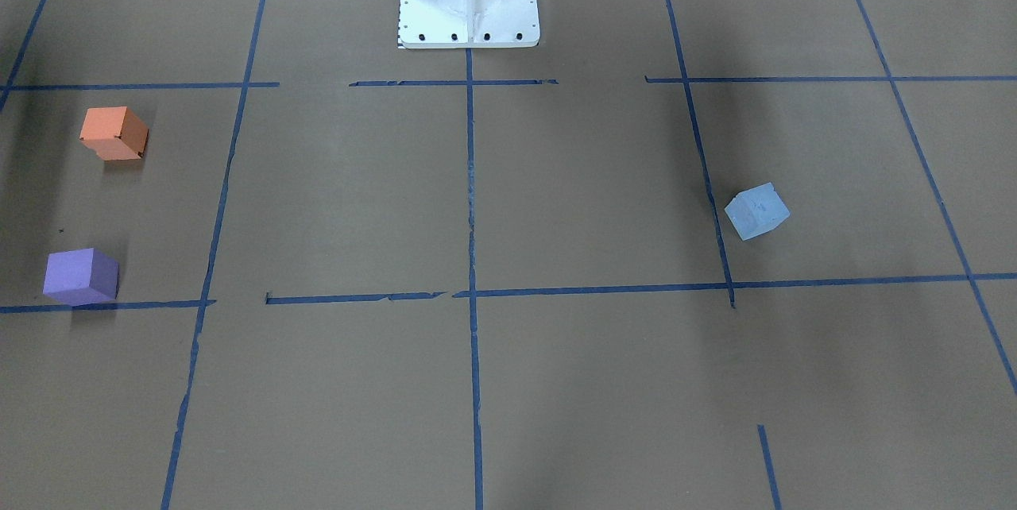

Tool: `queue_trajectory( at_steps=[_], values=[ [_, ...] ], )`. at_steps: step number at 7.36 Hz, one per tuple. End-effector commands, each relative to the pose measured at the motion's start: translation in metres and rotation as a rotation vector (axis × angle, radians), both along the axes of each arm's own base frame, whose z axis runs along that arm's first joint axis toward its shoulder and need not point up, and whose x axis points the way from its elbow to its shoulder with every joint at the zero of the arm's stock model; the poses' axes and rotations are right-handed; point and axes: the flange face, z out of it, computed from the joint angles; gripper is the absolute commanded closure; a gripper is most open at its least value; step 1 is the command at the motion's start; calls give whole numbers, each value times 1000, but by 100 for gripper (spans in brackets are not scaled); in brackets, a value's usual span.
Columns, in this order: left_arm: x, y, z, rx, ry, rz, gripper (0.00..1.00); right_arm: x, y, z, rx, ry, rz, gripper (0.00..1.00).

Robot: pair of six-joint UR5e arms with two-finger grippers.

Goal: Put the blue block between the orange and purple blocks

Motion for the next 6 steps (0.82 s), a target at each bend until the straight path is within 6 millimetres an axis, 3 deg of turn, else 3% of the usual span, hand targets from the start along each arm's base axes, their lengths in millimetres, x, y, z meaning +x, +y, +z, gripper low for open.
queue_trajectory(
  at_steps=[1, 3, 5, 6],
  values=[
    [2, -1, 2, 4, -1, 5, 0, 0, 0, 0, 0, 0, 0, 0],
    [4, -5, -3, 19, -1, 12, 0, 0, -1, -1, 2, -2, 0, 0],
    [11, -72, -50, 180, 1, 16, 0, -1, -4, -4, 8, -4, -2, 0],
    [12, -77, -46, 174, 9, 12, 0, 0, -4, -4, 8, -4, 0, 0]
  ],
)
